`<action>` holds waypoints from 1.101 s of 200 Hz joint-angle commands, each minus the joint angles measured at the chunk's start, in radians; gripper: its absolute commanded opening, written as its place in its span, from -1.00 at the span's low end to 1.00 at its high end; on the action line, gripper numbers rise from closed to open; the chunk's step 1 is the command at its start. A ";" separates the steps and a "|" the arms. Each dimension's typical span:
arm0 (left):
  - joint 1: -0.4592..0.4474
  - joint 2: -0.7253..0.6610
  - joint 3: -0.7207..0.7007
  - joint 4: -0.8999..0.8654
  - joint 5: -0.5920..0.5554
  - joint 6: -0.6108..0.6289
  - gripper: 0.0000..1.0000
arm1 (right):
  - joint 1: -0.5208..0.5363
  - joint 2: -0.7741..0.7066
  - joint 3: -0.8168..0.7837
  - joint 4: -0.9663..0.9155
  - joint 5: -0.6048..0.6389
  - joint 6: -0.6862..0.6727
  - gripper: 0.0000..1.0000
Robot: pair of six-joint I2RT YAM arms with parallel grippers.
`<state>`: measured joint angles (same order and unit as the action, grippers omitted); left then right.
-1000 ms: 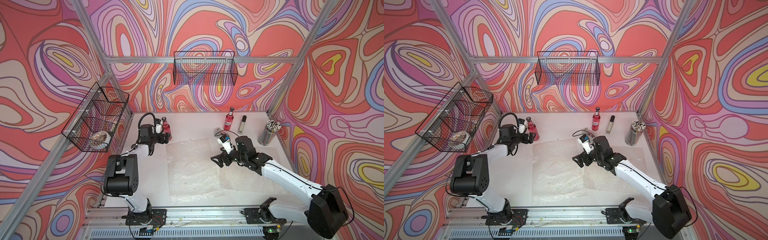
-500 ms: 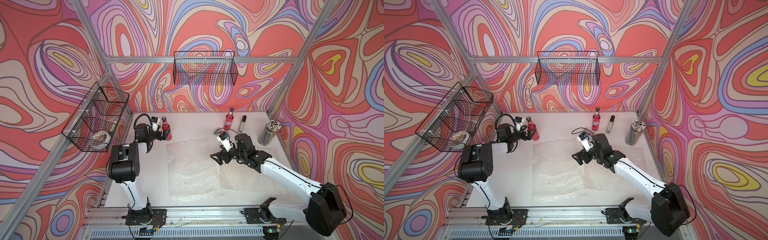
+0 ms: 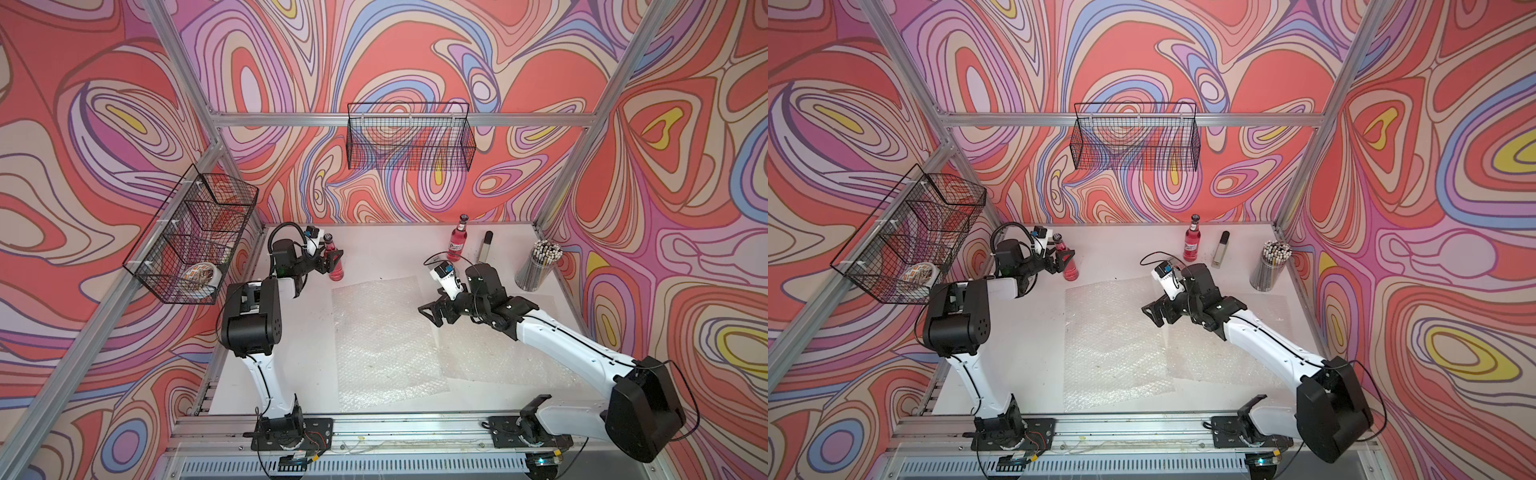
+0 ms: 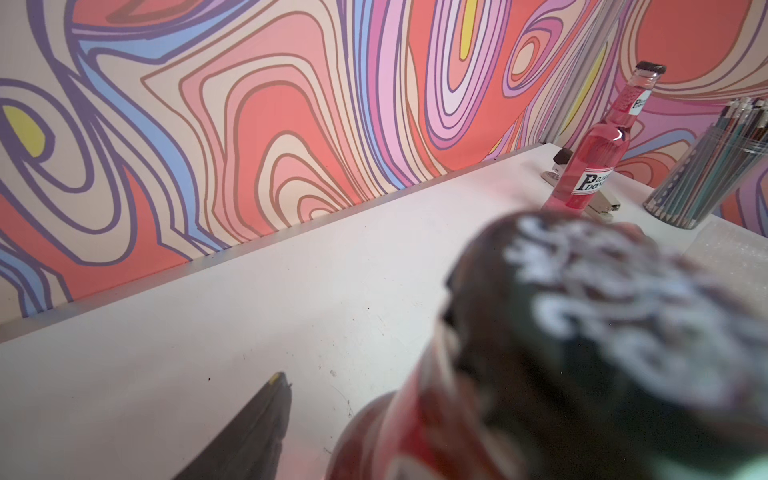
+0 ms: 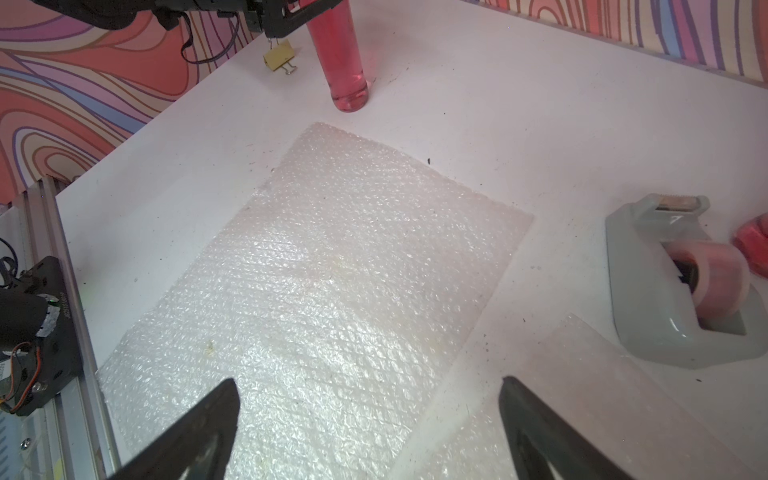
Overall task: Wrap wine bottles in bubble wrap
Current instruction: Pick up the wine bottle from the center of the board.
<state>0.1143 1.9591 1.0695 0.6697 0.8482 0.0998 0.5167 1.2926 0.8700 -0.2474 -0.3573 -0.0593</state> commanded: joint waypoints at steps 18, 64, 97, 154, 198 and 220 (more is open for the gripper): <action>0.005 0.015 0.024 -0.102 0.050 0.094 0.45 | 0.003 0.010 0.024 -0.004 -0.006 -0.008 0.97; 0.005 0.021 0.046 -0.134 0.051 0.105 0.22 | 0.003 0.014 0.024 -0.006 -0.008 -0.008 0.97; 0.007 0.032 0.071 -0.178 0.051 0.119 0.02 | 0.003 0.015 0.025 -0.004 -0.011 -0.005 0.96; 0.007 -0.032 0.112 -0.243 0.066 0.114 -0.46 | 0.003 0.016 0.029 0.003 0.006 -0.009 0.97; 0.008 -0.153 0.172 -0.446 0.037 0.221 -0.55 | 0.004 0.016 0.022 0.040 0.011 0.006 0.96; 0.008 -0.229 0.195 -0.598 0.039 0.270 -0.59 | 0.002 0.017 0.018 0.055 0.010 0.008 0.96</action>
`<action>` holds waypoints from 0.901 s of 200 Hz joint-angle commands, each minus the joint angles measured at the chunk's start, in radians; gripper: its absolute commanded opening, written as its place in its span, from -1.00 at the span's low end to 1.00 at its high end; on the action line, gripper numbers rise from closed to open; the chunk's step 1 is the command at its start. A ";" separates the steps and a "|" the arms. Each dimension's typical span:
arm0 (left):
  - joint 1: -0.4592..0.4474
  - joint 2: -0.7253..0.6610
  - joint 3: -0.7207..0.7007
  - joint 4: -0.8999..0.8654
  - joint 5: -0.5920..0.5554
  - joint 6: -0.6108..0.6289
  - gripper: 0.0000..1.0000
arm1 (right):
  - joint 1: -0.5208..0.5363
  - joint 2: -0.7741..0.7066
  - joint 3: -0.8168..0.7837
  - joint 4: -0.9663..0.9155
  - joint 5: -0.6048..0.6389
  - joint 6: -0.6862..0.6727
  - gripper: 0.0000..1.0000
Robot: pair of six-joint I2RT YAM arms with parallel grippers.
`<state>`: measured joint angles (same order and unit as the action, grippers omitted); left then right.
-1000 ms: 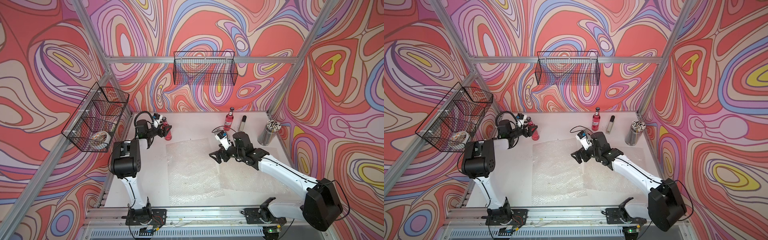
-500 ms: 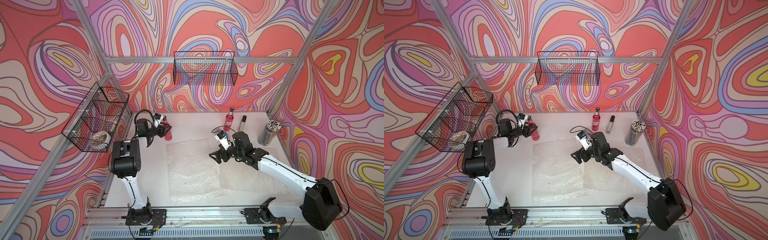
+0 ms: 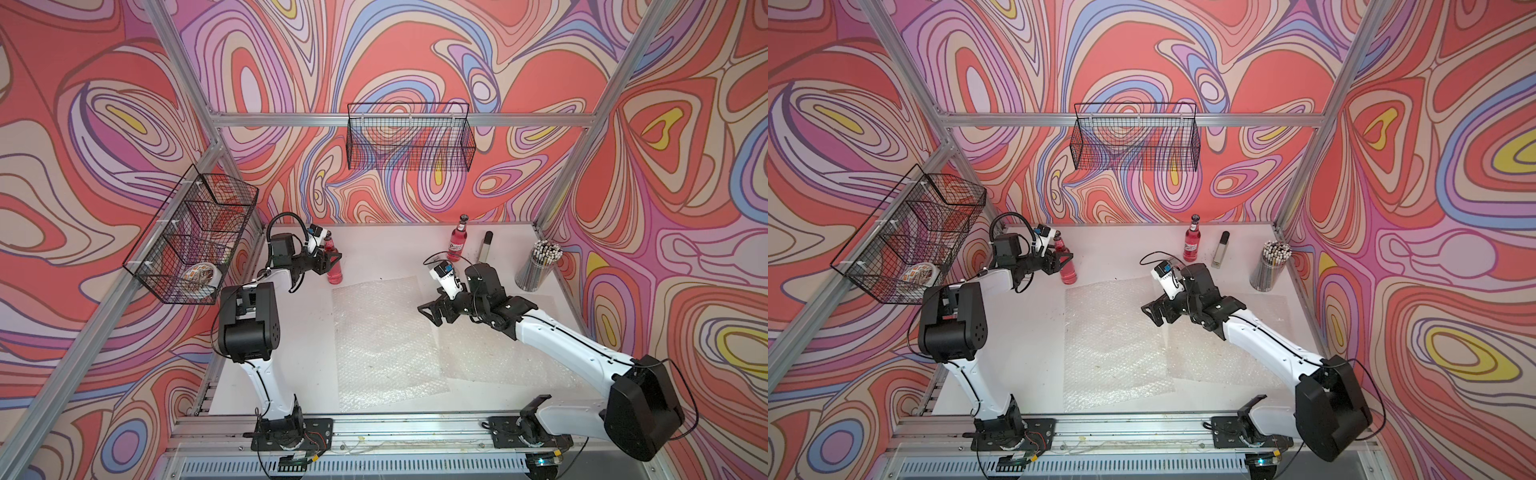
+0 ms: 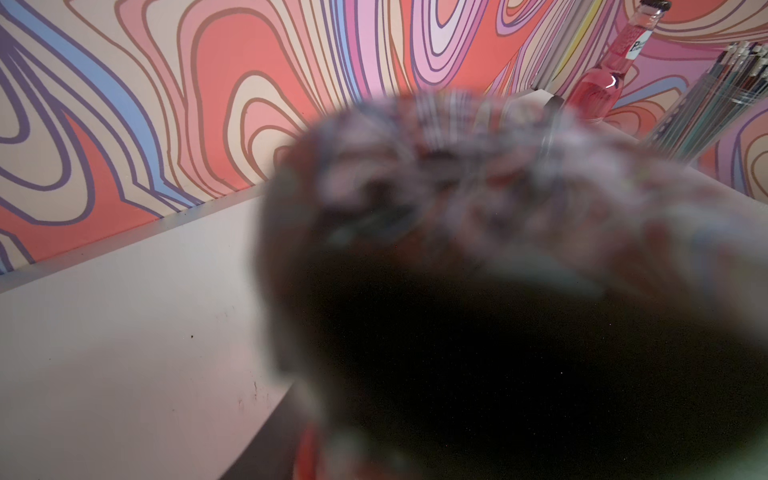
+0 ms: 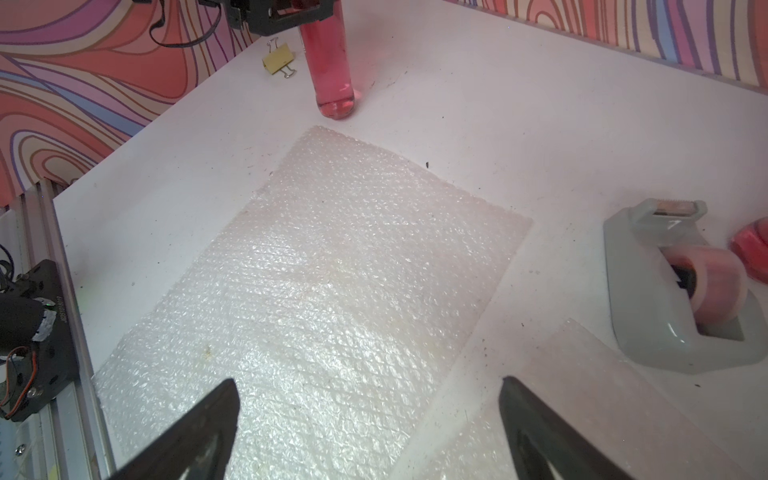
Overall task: Wrap wine bottles in bubble wrap
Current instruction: Pick up the wine bottle from the center of the board, then place the wine bottle on the bubble wrap.
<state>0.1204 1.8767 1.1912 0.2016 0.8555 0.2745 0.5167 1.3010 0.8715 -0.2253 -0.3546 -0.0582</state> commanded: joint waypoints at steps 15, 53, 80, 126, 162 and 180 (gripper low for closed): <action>0.000 -0.220 0.048 -0.200 0.034 0.113 -0.60 | 0.002 0.009 0.014 0.045 0.011 0.006 0.97; -0.056 -0.425 0.031 -0.623 -0.073 0.316 -0.59 | 0.000 0.015 0.012 0.061 0.011 0.008 0.96; -0.104 -0.591 -0.055 -0.769 -0.125 0.368 -0.60 | -0.004 0.003 0.001 0.067 0.007 0.013 0.96; -0.327 -0.712 -0.098 -1.021 -0.341 0.446 -0.60 | -0.010 -0.041 -0.041 0.066 0.004 0.035 0.96; -0.484 -0.689 -0.143 -1.028 -0.513 0.446 -0.60 | -0.012 -0.102 -0.090 0.059 0.008 0.052 0.96; -0.556 -0.648 -0.155 -1.015 -0.572 0.454 -0.60 | -0.014 -0.135 -0.111 0.048 0.015 0.055 0.97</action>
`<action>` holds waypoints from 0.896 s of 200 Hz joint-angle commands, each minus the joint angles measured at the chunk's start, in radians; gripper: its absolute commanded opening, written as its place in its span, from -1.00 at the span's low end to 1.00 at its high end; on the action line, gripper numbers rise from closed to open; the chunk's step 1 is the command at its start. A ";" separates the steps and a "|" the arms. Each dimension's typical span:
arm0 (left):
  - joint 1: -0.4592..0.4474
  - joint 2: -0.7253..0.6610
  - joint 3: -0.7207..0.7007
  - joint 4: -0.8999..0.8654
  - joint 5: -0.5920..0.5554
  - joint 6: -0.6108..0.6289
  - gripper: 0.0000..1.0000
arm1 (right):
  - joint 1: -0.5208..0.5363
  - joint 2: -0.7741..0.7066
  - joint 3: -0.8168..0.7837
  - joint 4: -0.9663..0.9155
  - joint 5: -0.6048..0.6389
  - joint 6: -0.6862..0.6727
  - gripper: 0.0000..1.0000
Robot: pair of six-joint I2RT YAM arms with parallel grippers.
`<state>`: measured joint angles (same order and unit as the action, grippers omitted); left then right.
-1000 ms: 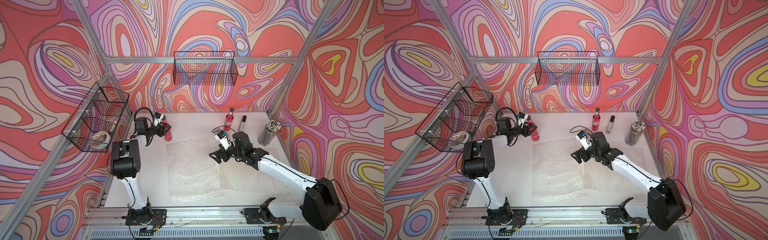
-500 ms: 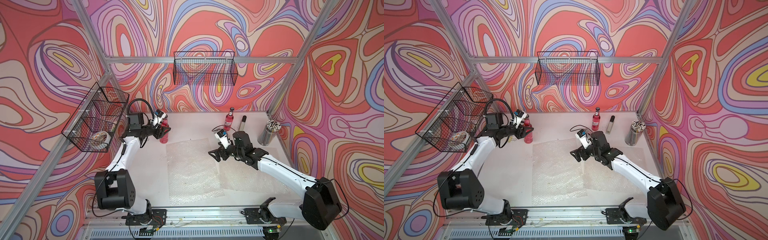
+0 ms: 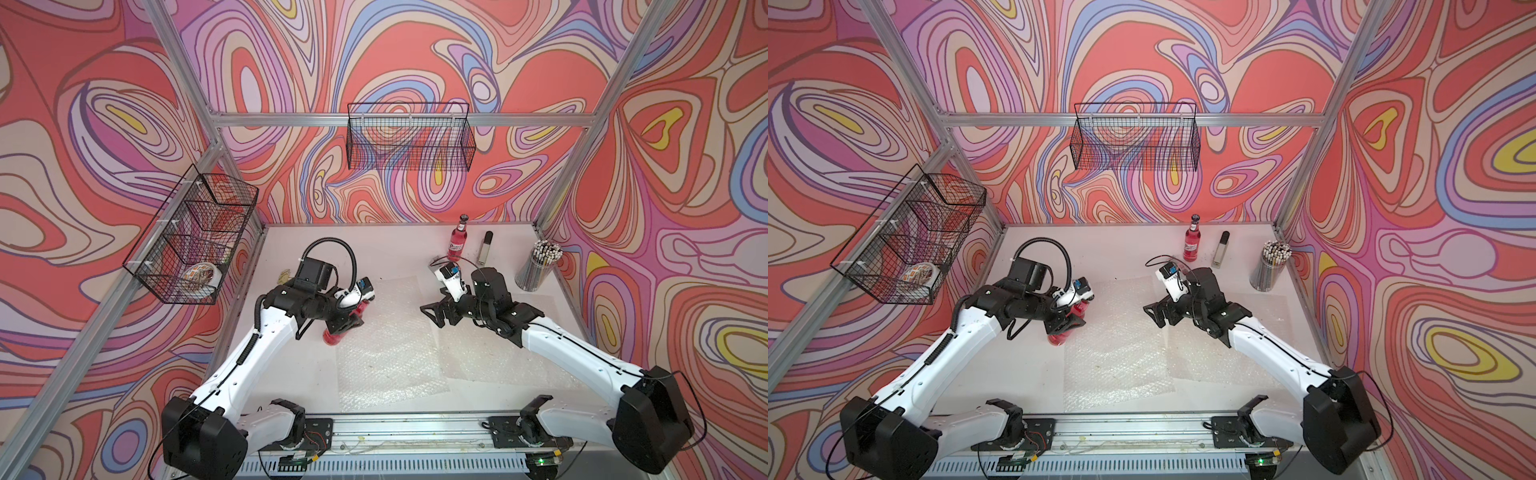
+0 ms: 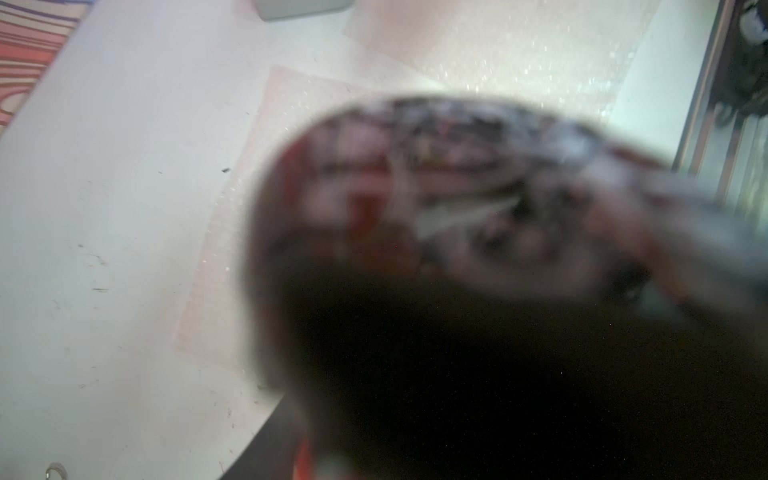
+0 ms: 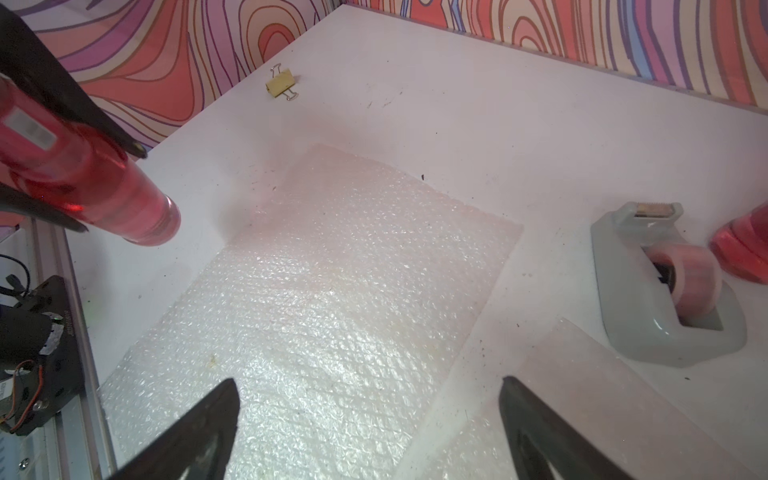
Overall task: Wrap wine bottles in bubble wrap
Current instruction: Place the wine bottle on the bubble wrap.
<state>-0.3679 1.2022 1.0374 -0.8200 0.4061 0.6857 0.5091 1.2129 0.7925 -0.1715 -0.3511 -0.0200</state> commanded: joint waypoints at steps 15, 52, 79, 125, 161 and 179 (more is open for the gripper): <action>-0.127 0.068 -0.006 0.025 -0.177 0.082 -0.60 | -0.006 -0.074 -0.046 -0.014 0.017 0.019 0.97; -0.214 0.177 0.043 0.043 -0.193 0.057 -0.59 | -0.006 -0.111 -0.076 -0.020 0.026 0.028 0.96; -0.258 0.308 0.115 0.000 -0.237 -0.061 -0.58 | -0.006 -0.113 -0.085 -0.017 0.024 0.030 0.96; -0.340 0.425 0.151 0.064 -0.270 -0.115 -0.57 | -0.012 -0.127 -0.099 -0.022 0.024 0.021 0.96; -0.369 0.524 0.170 0.075 -0.267 -0.116 -0.56 | -0.014 -0.151 -0.108 -0.027 0.020 0.021 0.96; -0.380 0.553 0.164 0.131 -0.279 -0.107 -0.49 | -0.015 -0.163 -0.110 -0.029 0.017 0.026 0.97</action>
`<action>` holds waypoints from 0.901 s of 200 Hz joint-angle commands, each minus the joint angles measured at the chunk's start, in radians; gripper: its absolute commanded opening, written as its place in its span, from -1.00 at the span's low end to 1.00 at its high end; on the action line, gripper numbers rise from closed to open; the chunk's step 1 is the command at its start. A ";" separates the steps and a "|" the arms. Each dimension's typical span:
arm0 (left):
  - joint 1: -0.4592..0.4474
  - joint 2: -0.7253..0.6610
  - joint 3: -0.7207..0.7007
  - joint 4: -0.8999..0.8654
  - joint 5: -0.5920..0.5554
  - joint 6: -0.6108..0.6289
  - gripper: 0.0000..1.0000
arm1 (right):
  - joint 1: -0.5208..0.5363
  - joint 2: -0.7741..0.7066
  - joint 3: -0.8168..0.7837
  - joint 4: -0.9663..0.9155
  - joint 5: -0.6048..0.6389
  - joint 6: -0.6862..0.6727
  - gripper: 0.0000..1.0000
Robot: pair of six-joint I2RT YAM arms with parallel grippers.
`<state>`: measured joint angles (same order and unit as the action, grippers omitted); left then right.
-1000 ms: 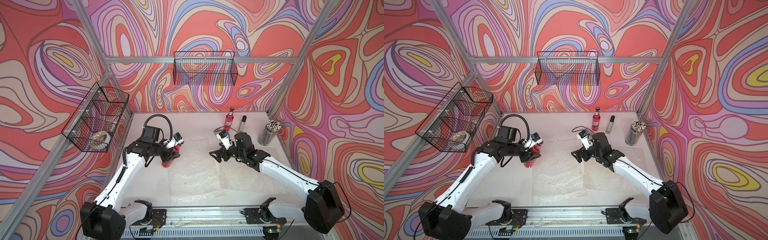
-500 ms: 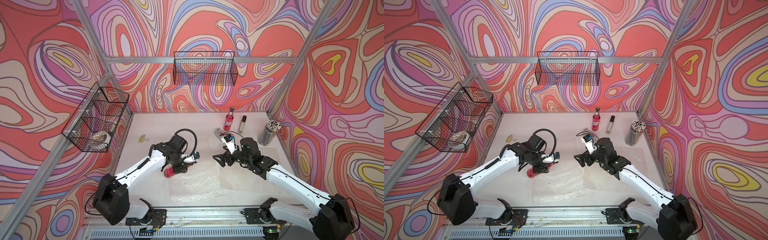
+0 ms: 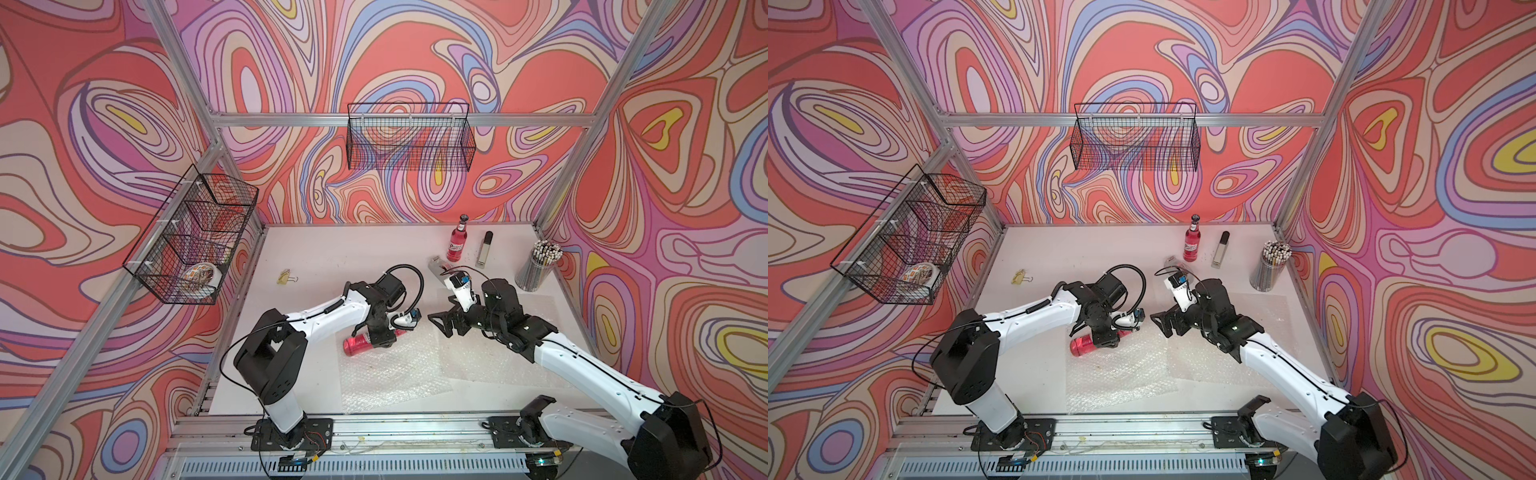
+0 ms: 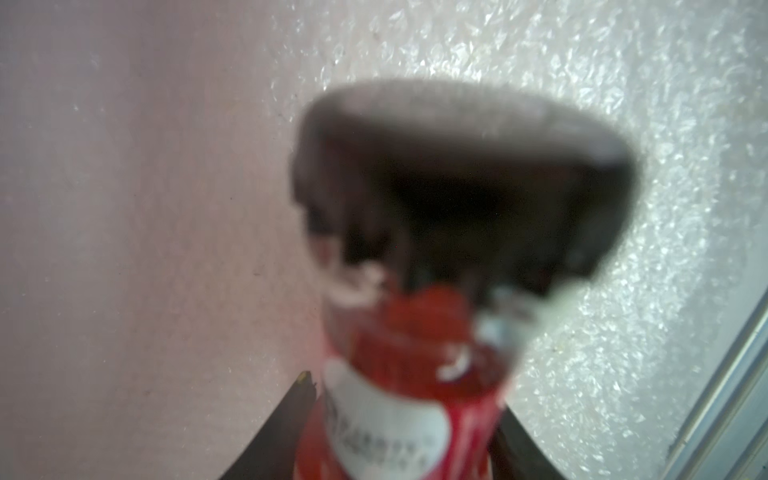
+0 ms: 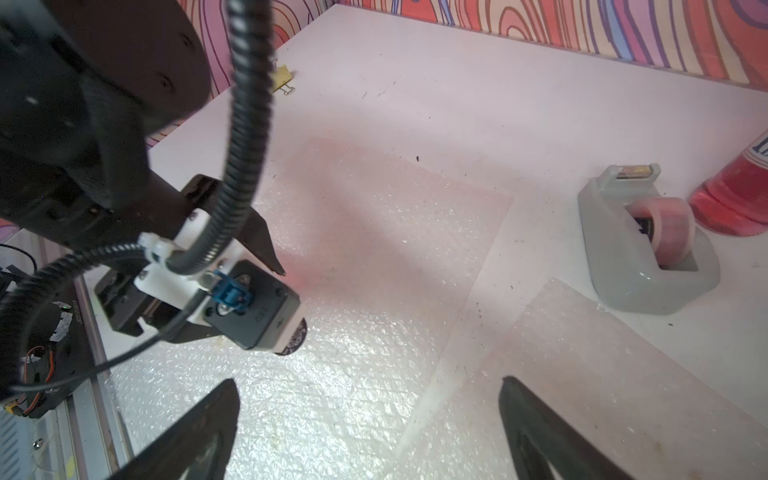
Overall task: Wrap wine bottles in bubble wrap
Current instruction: Place the wine bottle on the bubble wrap.
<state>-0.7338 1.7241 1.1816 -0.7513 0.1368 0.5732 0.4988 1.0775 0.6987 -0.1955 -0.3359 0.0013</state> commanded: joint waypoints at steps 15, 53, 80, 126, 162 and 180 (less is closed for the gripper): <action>-0.016 0.059 0.035 0.084 -0.007 -0.010 -0.46 | -0.005 -0.039 -0.015 -0.010 -0.008 0.008 0.96; -0.016 0.150 0.089 0.092 -0.030 -0.094 -0.34 | -0.005 -0.050 -0.002 -0.040 -0.049 0.021 0.97; -0.016 0.158 0.086 0.134 -0.013 -0.149 -0.25 | -0.004 -0.040 0.004 -0.048 -0.071 0.019 0.96; -0.015 0.146 0.056 0.158 -0.006 -0.149 0.08 | -0.005 -0.013 0.013 -0.054 -0.127 0.006 0.97; -0.009 0.055 0.020 0.203 0.028 -0.138 0.55 | -0.002 -0.017 0.009 -0.012 -0.240 -0.044 0.94; 0.002 0.010 0.019 0.163 0.085 -0.139 0.86 | 0.002 -0.018 0.016 0.006 -0.306 -0.097 0.91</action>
<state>-0.7444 1.8194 1.2091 -0.5873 0.1406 0.4324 0.4984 1.0622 0.6994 -0.2268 -0.5266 -0.0235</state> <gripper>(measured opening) 0.806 0.963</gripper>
